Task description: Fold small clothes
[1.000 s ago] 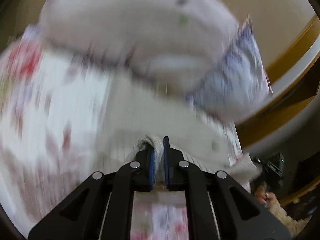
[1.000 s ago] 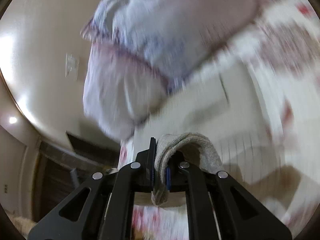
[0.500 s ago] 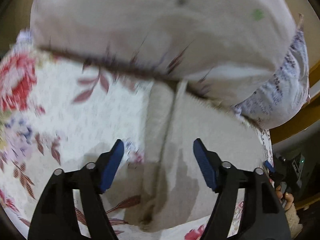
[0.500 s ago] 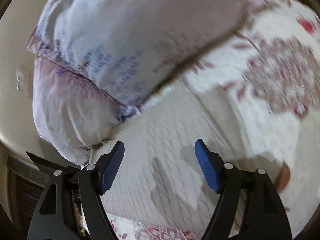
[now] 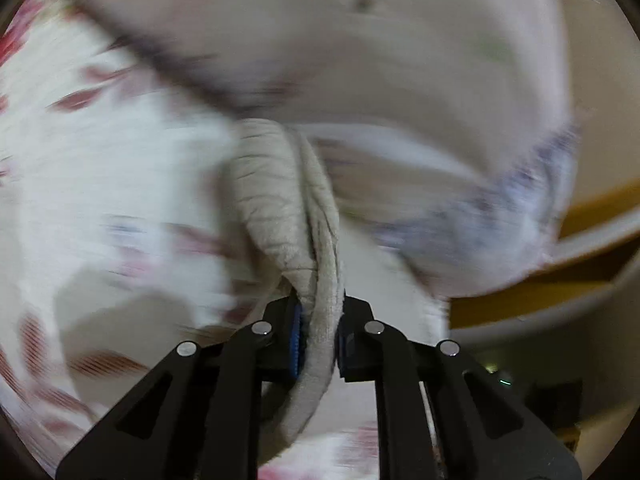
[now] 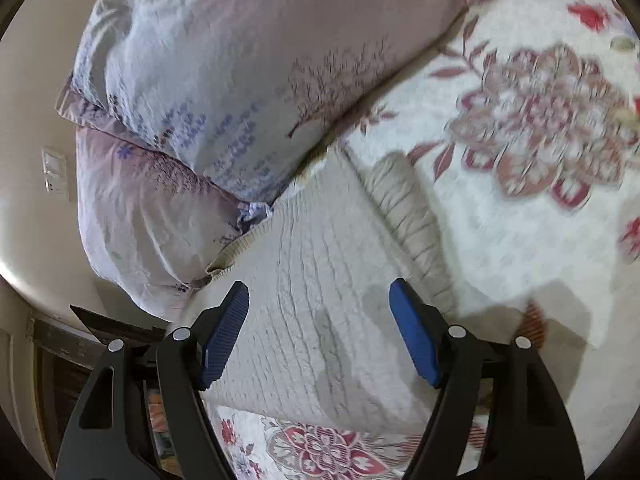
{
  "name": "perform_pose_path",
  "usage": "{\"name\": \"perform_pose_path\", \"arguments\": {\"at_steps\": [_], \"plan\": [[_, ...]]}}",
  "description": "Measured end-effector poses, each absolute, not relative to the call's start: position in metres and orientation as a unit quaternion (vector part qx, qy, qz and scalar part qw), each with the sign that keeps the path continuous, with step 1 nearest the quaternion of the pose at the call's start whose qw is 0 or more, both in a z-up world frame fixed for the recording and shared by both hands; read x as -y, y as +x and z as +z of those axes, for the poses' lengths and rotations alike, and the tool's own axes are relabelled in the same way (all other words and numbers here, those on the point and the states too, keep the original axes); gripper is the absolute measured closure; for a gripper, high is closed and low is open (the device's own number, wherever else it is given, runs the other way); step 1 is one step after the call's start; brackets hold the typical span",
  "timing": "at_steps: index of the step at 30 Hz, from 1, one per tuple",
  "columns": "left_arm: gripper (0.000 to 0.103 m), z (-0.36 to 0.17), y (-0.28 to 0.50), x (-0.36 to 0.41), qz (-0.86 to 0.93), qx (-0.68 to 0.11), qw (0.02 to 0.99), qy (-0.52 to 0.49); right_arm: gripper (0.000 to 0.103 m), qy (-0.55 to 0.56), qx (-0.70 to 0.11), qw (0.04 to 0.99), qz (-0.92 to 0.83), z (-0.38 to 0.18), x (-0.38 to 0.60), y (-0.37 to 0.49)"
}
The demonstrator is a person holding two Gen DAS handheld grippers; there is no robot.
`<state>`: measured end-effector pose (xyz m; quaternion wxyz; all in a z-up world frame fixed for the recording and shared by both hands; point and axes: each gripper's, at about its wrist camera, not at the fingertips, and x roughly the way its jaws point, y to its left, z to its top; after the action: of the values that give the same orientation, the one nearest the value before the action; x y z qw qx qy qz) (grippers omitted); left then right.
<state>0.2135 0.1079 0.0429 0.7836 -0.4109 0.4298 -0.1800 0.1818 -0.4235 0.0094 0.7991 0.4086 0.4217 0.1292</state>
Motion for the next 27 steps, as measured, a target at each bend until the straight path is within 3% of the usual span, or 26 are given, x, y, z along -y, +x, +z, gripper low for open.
{"name": "perform_pose_path", "arguments": {"at_steps": [5,8,11,13,15,18,23,27], "plan": [[0.09,0.09,0.237,0.025,-0.309,-0.397,0.759,-0.413,0.029,0.384,-0.404,0.822,0.121,0.03,0.454,0.183],[0.077,0.072,0.264,0.119,-0.374,-0.427,0.695,-0.443,0.029,0.393,-0.401,0.82,0.111,0.033,0.475,0.189],[0.072,0.053,0.267,0.164,-0.419,-0.454,0.624,-0.479,0.028,0.402,-0.415,0.809,0.11,0.028,0.49,0.2],[0.039,0.059,0.257,0.15,-0.4,-0.438,0.666,-0.454,0.021,0.414,-0.426,0.795,0.12,0.024,0.497,0.204],[0.027,0.067,0.25,0.119,-0.32,-0.431,0.745,-0.396,0.018,0.419,-0.438,0.784,0.134,0.02,0.5,0.207],[0.025,0.059,0.241,0.083,-0.205,-0.459,0.814,-0.291,0.018,0.411,-0.467,0.768,0.152,0.009,0.493,0.216],[0.025,0.021,0.235,0.077,-0.154,-0.528,0.8,-0.241,0.02,0.385,-0.51,0.752,0.16,-0.007,0.466,0.238],[0.024,0.014,0.234,0.077,-0.153,-0.528,0.798,-0.246,0.03,0.369,-0.45,0.802,0.135,0.015,0.466,0.233]]}}
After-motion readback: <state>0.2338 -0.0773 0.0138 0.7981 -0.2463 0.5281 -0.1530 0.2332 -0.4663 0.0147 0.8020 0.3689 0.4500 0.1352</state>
